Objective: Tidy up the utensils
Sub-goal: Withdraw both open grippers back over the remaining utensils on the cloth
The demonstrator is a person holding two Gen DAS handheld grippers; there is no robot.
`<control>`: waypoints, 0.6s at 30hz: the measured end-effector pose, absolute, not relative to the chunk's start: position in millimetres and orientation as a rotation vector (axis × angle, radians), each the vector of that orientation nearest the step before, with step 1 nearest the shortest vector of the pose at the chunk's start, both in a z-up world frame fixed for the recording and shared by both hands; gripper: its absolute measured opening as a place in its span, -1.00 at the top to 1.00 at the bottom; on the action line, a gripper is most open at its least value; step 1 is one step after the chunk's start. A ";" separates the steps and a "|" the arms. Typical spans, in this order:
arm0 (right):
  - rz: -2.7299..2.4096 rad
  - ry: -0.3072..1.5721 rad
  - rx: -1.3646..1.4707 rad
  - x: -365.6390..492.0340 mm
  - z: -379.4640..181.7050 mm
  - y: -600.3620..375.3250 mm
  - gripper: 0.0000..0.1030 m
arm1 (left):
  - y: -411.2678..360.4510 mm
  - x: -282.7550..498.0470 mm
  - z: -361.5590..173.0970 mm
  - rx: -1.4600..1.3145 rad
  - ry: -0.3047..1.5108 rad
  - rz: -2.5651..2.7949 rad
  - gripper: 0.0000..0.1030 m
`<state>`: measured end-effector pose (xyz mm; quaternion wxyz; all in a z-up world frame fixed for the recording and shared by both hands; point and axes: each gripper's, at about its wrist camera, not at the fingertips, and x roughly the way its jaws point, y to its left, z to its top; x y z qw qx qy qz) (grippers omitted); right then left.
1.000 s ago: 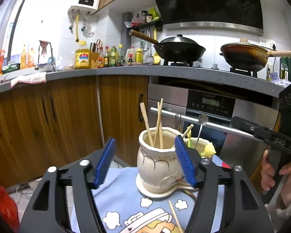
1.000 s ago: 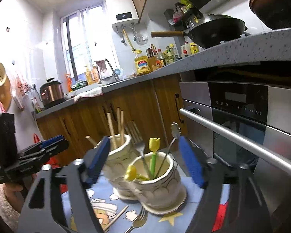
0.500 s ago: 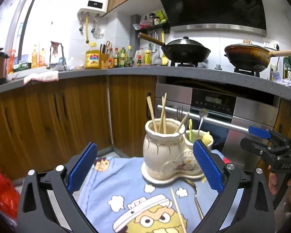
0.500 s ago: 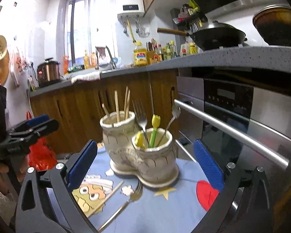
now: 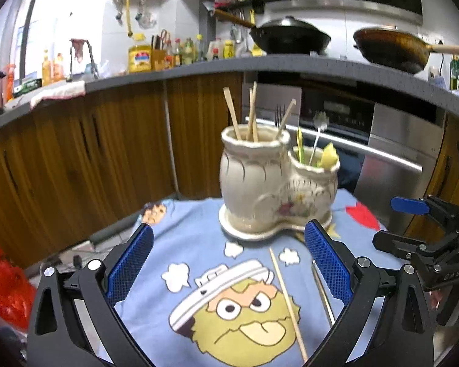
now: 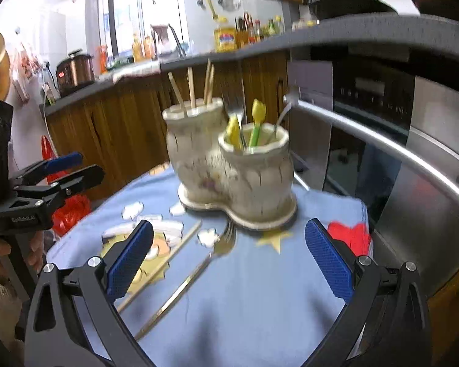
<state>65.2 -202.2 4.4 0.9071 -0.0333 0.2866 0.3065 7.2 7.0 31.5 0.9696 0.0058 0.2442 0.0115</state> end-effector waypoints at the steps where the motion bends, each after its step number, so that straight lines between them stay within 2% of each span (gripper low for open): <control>1: 0.621 0.608 -0.082 65.9 0.7 -201.5 -0.91 | 5.4 8.7 29.3 0.013 0.503 0.024 -0.90; 6: 0.567 0.650 -0.146 68.8 -15.5 -199.5 -0.90 | 1.6 13.9 14.1 0.014 0.570 0.013 -0.90; 18: 0.578 0.804 -0.102 79.8 -36.6 -207.1 -0.90 | -13.1 29.0 -18.5 0.054 0.772 -0.053 -0.88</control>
